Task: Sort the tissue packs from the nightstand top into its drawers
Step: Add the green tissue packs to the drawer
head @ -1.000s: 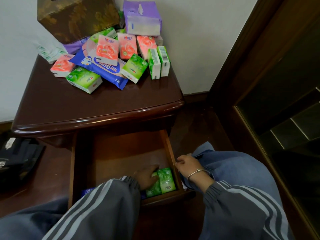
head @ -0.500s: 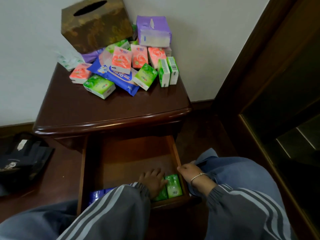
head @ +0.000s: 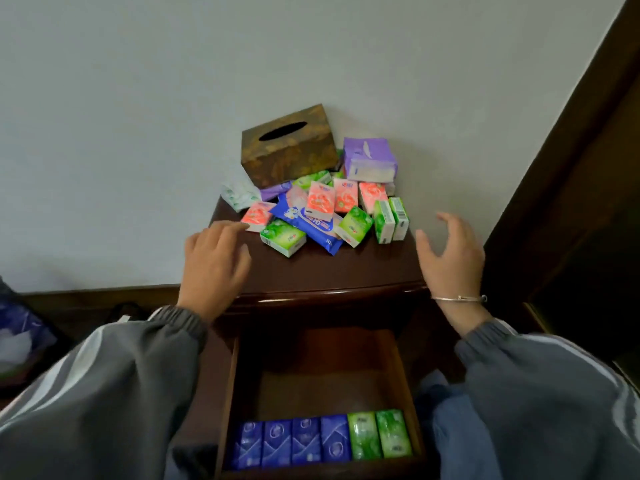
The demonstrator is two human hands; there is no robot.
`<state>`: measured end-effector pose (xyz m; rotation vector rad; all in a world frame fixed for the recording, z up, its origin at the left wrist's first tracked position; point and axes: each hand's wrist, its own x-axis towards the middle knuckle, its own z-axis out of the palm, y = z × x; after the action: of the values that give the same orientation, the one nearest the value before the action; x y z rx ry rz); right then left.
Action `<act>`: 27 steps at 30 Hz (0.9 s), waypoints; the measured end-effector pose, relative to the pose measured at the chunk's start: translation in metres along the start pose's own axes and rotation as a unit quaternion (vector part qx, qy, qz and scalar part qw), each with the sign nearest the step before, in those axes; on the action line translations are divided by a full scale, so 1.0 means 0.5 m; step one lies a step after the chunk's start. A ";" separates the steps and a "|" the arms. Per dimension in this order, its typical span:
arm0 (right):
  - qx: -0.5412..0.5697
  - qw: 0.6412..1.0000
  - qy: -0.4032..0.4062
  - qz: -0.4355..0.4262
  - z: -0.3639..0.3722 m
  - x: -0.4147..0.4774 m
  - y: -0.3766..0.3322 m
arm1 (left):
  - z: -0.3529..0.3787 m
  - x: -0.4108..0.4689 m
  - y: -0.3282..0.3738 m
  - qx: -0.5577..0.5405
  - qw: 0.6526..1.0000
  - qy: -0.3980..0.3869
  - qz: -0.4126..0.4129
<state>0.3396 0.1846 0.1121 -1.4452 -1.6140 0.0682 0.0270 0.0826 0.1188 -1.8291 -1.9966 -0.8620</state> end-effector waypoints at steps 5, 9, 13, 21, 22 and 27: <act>-0.089 0.983 -0.157 0.038 0.108 0.084 -0.009 | 0.052 0.076 0.032 0.058 0.997 -0.049 -0.022; -0.113 0.965 -0.231 0.055 0.164 0.070 0.021 | 0.111 0.119 0.085 0.054 0.996 -0.067 -0.008; -0.080 0.975 -0.202 0.050 0.194 0.048 0.038 | 0.163 0.159 0.127 0.051 0.995 -0.085 -0.024; -0.030 0.991 -0.131 0.028 0.213 0.041 0.036 | 0.240 0.241 0.162 -0.035 0.958 -0.154 -0.238; -0.030 0.991 -0.126 0.024 0.214 0.039 0.037 | 0.247 0.243 0.158 -0.026 0.957 -0.162 -0.239; -0.035 0.993 -0.114 0.016 0.215 0.033 0.037 | 0.260 0.251 0.145 -0.047 0.951 -0.168 -0.257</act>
<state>0.2858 0.2588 0.0508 -1.5620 -1.7923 0.2032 0.1018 0.2620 0.1084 -1.6043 -2.7691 -0.8270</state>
